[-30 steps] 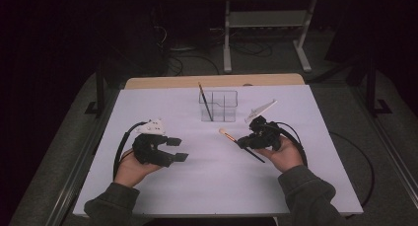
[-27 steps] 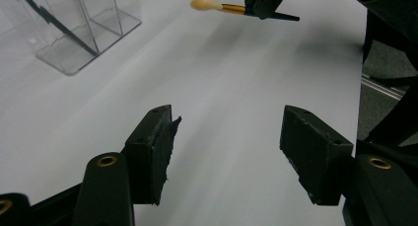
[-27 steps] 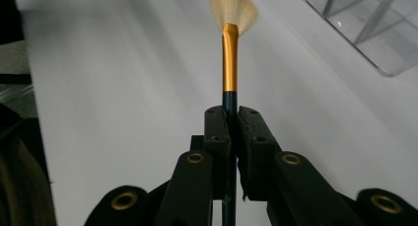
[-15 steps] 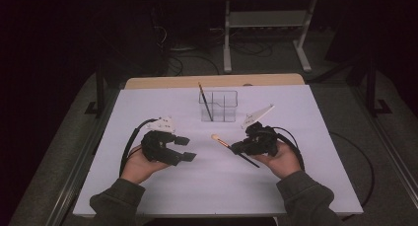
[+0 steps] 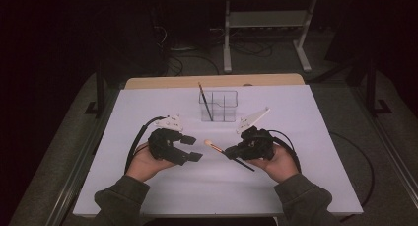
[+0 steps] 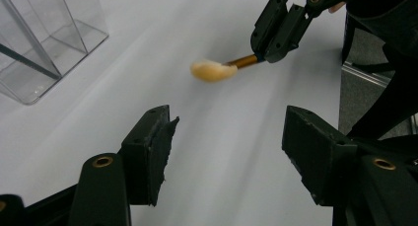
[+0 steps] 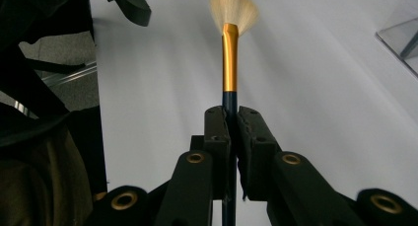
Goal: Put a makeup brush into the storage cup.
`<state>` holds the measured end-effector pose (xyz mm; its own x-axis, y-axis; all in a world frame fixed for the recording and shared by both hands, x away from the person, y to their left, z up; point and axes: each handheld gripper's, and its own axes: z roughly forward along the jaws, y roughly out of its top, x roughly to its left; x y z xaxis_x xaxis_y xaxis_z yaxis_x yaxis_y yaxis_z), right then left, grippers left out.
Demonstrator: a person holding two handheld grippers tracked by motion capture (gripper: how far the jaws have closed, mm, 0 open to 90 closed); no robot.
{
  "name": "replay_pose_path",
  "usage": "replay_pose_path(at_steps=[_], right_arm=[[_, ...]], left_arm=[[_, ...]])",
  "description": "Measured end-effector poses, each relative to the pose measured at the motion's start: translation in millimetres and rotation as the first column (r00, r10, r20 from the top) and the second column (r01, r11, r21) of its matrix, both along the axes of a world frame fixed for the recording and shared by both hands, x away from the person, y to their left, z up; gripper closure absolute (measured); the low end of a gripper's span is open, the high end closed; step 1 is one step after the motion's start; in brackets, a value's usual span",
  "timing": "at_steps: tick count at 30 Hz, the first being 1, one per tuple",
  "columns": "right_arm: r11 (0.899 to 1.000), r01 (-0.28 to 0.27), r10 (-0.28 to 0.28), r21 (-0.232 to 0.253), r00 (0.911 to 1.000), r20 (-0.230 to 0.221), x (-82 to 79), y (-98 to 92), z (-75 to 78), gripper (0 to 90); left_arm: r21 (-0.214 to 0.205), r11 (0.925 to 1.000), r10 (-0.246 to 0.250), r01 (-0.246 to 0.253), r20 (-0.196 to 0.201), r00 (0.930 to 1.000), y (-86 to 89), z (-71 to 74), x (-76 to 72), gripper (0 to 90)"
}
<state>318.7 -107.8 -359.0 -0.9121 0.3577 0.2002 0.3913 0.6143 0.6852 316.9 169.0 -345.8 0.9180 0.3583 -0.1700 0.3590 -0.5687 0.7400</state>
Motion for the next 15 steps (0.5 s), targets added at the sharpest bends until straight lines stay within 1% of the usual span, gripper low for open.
replay_pose_path(at_steps=[1, 2, 4, 5, 6, 7, 9, 10, 11, 13, 15], right_arm=[[1.000, -0.010, 0.010, -0.002, 0.9999, 0.010, -0.1, 0.9, -0.2, 82.8], [1.000, -0.019, 0.019, -0.004, 0.9996, 0.018, -0.1, 1.7, -0.5, 82.8], [1.000, -0.026, 0.026, -0.002, 0.9995, 0.019, -1.6, 3.7, 0.6, 82.8], [0.999, -0.033, 0.033, 0.000, 0.9993, 0.016, -2.4, 4.6, 1.4, 82.8], [0.999, -0.036, 0.036, 0.001, 0.9991, 0.024, -2.6, 5.4, 1.5, 82.8], [0.999, -0.040, 0.039, 0.003, 0.9990, 0.019, -3.3, 6.2, 2.2, 82.8], [0.999, -0.050, 0.050, 0.003, 0.9986, 0.020, -4.1, 7.9, 2.9, 82.8], [0.998, -0.055, 0.055, 0.003, 0.9983, 0.022, -4.8, 9.0, 3.5, 82.8], [0.998, -0.059, 0.059, 0.002, 0.9980, 0.024, -5.3, 9.8, 4.3, 82.9], [0.998, -0.067, 0.067, 0.011, 0.9975, 0.025, -6.6, 11.3, 6.2, 82.8], [0.997, -0.075, 0.075, 0.019, 0.9969, 0.023, -8.0, 13.2, 7.9, 82.8]], left_arm=[[0.002, 1.0000, -0.004, 0.004, 0.005, 1.0000, -0.6, 0.0, 0.8, 34.6], [-0.001, 1.0000, -0.001, 0.001, -0.004, 1.0000, -1.6, 0.1, 0.5, 34.2], [0.006, 0.9999, -0.016, 0.016, -0.004, 0.9999, -2.9, 0.6, 1.9, 33.8], [0.002, 0.9999, -0.011, 0.011, -0.008, 0.9999, -4.2, 0.7, 1.6, 33.6], [0.005, 0.9999, -0.016, 0.016, -0.008, 0.9998, -5.0, 1.0, 2.1, 33.4], [0.006, 0.9998, -0.019, 0.019, -0.016, 0.9997, -5.6, 1.2, 2.3, 33.2], [0.009, 0.9997, -0.021, 0.021, -0.016, 0.9996, -7.0, 2.0, 2.4, 33.1], [0.002, 0.9997, -0.023, 0.023, -0.020, 0.9995, -7.7, 2.6, 2.2, 33.2], [0.007, 0.9993, -0.037, 0.037, -0.011, 0.9993, -7.1, 3.6, 3.3, 33.2], [-0.008, 0.9994, -0.035, 0.034, -0.017, 0.9993, -7.9, 4.9, 3.0, 33.5], [-0.003, 0.9990, -0.045, 0.045, -0.020, 0.9988, -8.1, 6.4, 3.2, 34.4]])
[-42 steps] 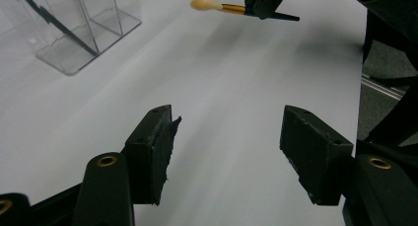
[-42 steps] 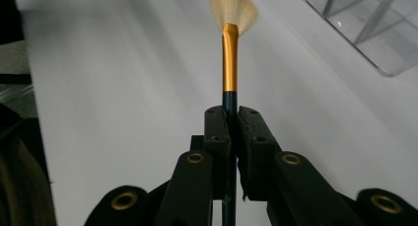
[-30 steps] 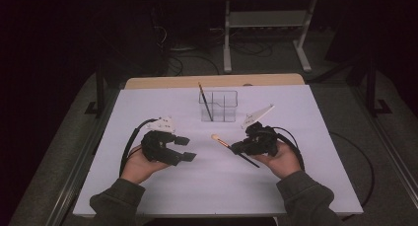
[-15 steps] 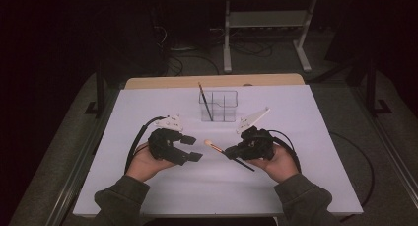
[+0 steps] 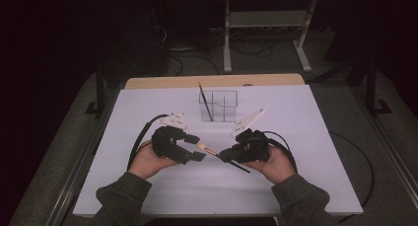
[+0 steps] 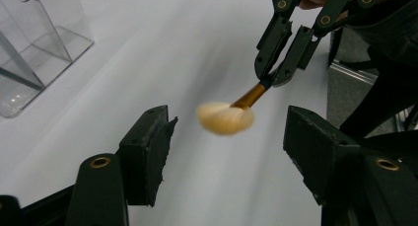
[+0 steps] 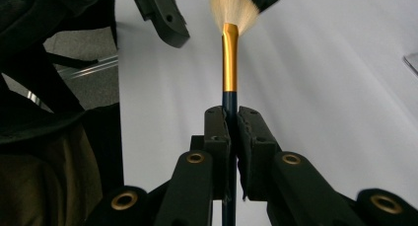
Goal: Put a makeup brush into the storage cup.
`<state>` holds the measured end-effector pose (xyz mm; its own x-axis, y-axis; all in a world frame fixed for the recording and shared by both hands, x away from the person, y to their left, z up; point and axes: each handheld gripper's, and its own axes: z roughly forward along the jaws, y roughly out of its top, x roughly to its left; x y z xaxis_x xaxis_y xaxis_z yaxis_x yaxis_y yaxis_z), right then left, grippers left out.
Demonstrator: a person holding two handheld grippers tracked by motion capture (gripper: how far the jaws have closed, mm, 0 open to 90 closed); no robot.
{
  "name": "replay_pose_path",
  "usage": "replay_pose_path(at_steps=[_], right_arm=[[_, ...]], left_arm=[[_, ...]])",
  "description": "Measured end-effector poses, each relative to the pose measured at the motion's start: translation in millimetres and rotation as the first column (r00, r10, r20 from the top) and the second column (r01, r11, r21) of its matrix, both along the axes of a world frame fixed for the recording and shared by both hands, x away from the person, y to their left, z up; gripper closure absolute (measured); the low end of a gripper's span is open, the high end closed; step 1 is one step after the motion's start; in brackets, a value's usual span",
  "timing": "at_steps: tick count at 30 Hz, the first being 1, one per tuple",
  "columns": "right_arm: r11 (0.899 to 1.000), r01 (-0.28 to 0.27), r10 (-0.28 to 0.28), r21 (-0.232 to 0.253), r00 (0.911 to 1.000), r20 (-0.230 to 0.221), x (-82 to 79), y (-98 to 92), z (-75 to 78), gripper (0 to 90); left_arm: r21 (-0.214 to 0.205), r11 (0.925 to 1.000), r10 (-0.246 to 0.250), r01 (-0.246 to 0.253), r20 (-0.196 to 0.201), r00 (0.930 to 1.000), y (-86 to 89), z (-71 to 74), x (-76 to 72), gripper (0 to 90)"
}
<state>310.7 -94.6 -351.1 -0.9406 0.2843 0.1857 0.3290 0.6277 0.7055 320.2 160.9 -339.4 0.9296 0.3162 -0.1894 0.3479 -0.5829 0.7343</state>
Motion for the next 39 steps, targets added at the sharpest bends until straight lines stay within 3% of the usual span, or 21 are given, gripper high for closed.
replay_pose_path(at_steps=[6, 15, 18, 19, 21, 28, 35, 37, 39], right_arm=[[0.999, -0.041, 0.041, 0.004, 0.9988, 0.029, -3.3, 5.3, 5.2, 82.8], [0.998, -0.060, 0.059, 0.013, 0.9971, 0.047, -5.4, 10.0, 7.6, 82.8], [0.998, -0.061, 0.062, -0.010, 0.9952, 0.076, -7.1, 11.7, 7.8, 82.8], [0.998, -0.060, 0.060, -0.004, 0.9959, 0.067, -8.4, 12.4, 8.2, 82.8], [0.997, -0.067, 0.069, -0.026, 0.9927, 0.099, -8.8, 13.2, 7.8, 82.8], [0.996, -0.077, 0.081, -0.037, 0.9883, 0.129, -9.4, 14.0, 7.4, 82.8], [0.996, -0.080, 0.086, -0.042, 0.9844, 0.154, -9.8, 14.8, 6.9, 82.8], [0.995, -0.084, 0.090, -0.043, 0.9841, 0.153, -10.0, 15.2, 6.6, 82.8], [0.995, -0.087, 0.093, -0.042, 0.9826, 0.161, -11.2, 15.6, 7.0, 82.8]], left_arm=[[0.000, 0.9993, -0.037, 0.037, 0.007, 0.9993, -1.6, 3.7, 0.0, 38.8], [-0.018, 0.9976, -0.068, 0.067, -0.025, 0.9974, -3.3, 3.2, -2.5, 49.9], [-0.014, 0.9973, -0.073, 0.072, -0.020, 0.9972, -3.0, 2.7, -2.0, 54.8], [-0.014, 0.9971, -0.075, 0.075, -0.023, 0.9969, -2.5, 2.9, -1.7, 55.5], [-0.020, 0.9966, -0.080, 0.080, -0.025, 0.9965, -1.9, 3.0, -1.5, 58.2], [-0.024, 0.9963, -0.083, 0.082, -0.035, 0.9959, -0.2, 2.1, -0.8, 63.3], [-0.028, 0.9967, -0.078, 0.076, -0.058, 0.9953, 1.4, 1.3, 0.7, 64.6], [-0.026, 0.9961, -0.085, 0.084, -0.068, 0.9940, 1.7, 1.0, 1.9, 61.1], [-0.032, 0.9974, -0.067, 0.065, -0.067, 0.9955, 3.3, 1.4, 3.2, 51.5]])
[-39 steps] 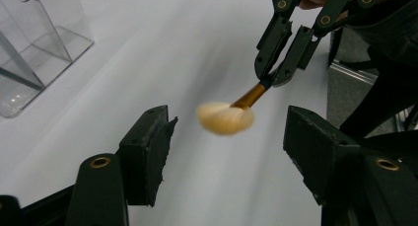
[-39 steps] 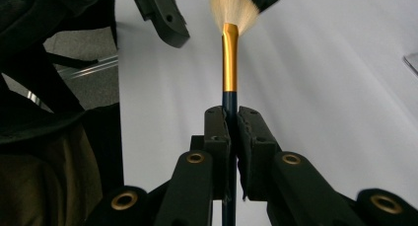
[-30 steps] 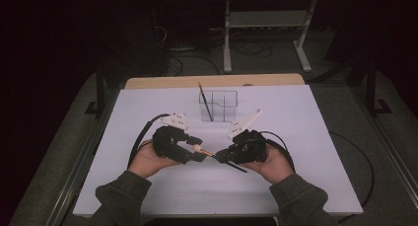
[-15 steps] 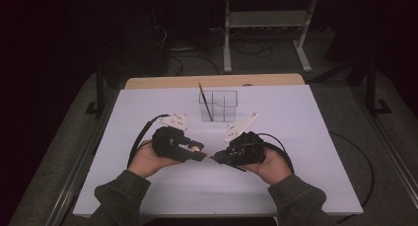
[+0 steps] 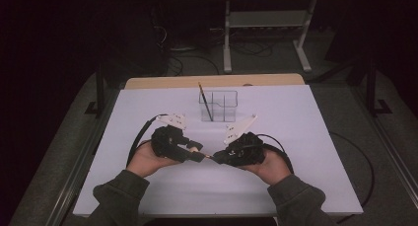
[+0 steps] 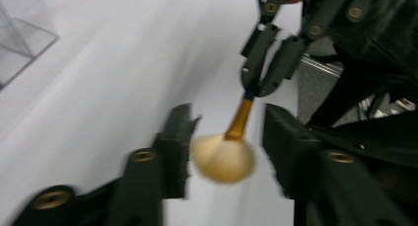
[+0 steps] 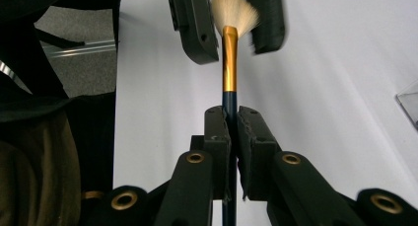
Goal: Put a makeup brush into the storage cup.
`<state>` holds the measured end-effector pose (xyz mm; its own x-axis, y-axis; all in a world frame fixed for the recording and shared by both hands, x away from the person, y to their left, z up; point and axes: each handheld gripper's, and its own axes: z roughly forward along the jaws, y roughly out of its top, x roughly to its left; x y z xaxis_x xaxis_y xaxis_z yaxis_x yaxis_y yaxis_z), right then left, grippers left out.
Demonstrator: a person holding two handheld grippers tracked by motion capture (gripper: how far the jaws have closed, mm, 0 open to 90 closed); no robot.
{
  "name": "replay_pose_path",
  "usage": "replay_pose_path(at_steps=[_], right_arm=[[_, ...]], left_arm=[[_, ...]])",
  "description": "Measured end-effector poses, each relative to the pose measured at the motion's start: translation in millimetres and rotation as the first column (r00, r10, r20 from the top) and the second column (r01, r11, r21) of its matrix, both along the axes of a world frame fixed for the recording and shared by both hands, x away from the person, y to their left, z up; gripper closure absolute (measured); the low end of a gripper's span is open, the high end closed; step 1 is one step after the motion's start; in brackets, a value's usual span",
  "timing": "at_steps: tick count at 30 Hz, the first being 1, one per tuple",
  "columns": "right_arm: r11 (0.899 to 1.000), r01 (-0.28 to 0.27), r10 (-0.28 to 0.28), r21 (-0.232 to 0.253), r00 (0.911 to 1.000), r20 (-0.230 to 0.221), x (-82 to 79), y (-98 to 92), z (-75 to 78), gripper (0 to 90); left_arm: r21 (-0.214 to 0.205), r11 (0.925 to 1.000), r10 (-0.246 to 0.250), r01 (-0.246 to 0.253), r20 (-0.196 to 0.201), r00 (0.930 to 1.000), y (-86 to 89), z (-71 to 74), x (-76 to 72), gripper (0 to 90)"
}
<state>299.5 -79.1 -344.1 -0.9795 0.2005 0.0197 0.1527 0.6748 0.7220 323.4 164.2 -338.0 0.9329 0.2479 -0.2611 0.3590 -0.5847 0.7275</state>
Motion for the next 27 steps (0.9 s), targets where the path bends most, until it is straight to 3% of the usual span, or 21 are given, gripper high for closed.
replay_pose_path(at_steps=[7, 14, 27], right_arm=[[1.000, -0.003, 0.003, 0.019, 0.9999, 0.017, -0.4, -2.2, 1.8, 82.8], [1.000, -0.007, 0.007, 0.025, 0.9997, 0.025, -2.3, 0.4, 2.4, 82.8], [1.000, -0.013, 0.012, 0.024, 0.9991, 0.041, -3.4, 1.9, 1.2, 82.8]], left_arm=[[0.001, 1.0000, 0.005, -0.005, -0.021, 0.9998, 3.7, -1.5, 1.8, 46.2], [0.001, 0.9993, -0.037, 0.037, -0.024, 0.9990, 0.0, -3.1, 0.2, 57.6], [-0.003, 0.9990, -0.044, 0.044, -0.027, 0.9987, 1.6, -2.5, -0.3, 70.6]])
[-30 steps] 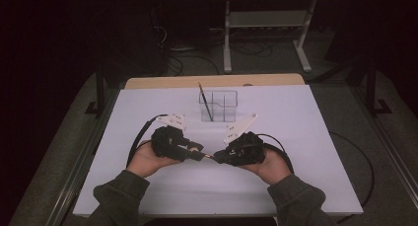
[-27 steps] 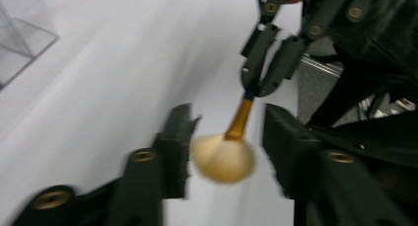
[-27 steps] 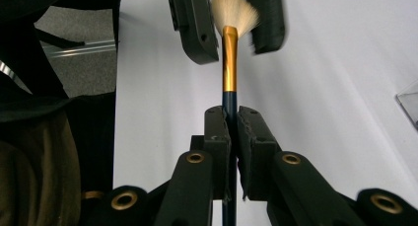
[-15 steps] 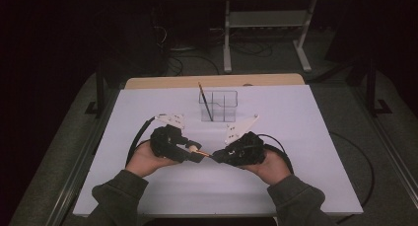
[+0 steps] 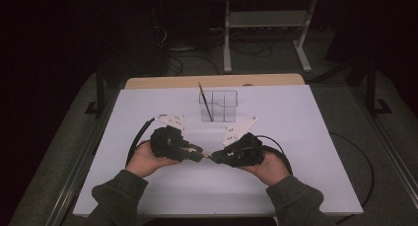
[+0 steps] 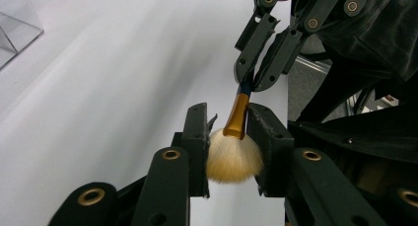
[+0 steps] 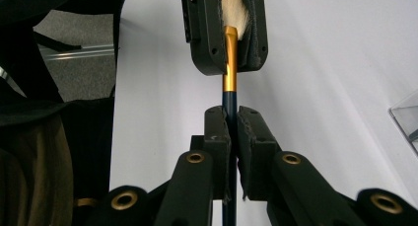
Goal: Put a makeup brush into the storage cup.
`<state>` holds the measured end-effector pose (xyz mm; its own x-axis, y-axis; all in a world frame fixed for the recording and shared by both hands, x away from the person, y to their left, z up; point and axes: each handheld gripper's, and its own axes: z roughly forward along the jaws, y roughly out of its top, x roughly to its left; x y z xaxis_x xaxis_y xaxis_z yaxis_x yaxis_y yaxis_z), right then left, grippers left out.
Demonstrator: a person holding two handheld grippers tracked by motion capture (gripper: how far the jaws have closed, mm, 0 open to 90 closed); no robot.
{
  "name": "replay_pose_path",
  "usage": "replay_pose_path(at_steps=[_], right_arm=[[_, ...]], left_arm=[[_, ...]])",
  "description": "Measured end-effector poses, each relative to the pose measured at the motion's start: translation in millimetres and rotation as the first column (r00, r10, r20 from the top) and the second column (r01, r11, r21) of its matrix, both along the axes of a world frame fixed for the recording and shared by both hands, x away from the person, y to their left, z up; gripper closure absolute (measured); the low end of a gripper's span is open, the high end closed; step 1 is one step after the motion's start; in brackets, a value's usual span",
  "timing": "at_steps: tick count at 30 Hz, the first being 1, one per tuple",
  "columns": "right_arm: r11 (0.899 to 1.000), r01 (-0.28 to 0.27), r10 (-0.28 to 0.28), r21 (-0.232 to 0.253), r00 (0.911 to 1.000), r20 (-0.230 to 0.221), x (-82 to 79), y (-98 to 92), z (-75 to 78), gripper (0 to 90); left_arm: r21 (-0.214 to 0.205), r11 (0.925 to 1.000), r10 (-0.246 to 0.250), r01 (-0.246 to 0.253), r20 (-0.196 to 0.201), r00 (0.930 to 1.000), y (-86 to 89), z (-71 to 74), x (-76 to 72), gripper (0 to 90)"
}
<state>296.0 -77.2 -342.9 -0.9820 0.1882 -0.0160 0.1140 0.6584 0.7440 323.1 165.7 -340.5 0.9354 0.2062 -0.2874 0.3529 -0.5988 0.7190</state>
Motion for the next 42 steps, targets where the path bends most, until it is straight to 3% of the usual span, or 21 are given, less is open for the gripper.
replay_pose_path(at_steps=[23, 31, 35, 39, 42], right_arm=[[0.999, -0.041, 0.041, -0.016, 0.9990, 0.016, -3.4, 6.1, -3.6, 82.8], [0.998, -0.057, 0.057, -0.020, 0.9983, 0.015, -1.9, 7.8, -5.2, 81.7], [0.998, -0.065, 0.065, -0.024, 0.9975, -0.028, 0.4, 9.0, -3.9, 78.3], [0.995, -0.077, 0.075, -0.060, 0.9962, -0.046, 2.4, 14.8, -0.9, 75.4], [0.991, -0.077, 0.071, -0.107, 0.9956, -0.060, 3.6, 20.7, 0.6, 74.7]], left_arm=[[-0.024, 0.9956, -0.091, 0.091, -0.027, 0.9955, 0.3, 4.3, 0.6, 81.0], [0.004, 0.9954, -0.096, 0.096, -0.019, 0.9952, -2.4, 7.2, -0.4, 81.6], [0.029, 0.9954, -0.091, 0.092, -0.017, 0.9957, -6.3, 8.3, -2.3, 81.7], [0.050, 0.9946, -0.091, 0.091, -0.004, 0.9959, -11.3, 10.3, -3.8, 81.7], [0.087, 0.9925, -0.086, 0.085, 0.007, 0.9962, -15.8, 12.1, -5.9, 81.7]])
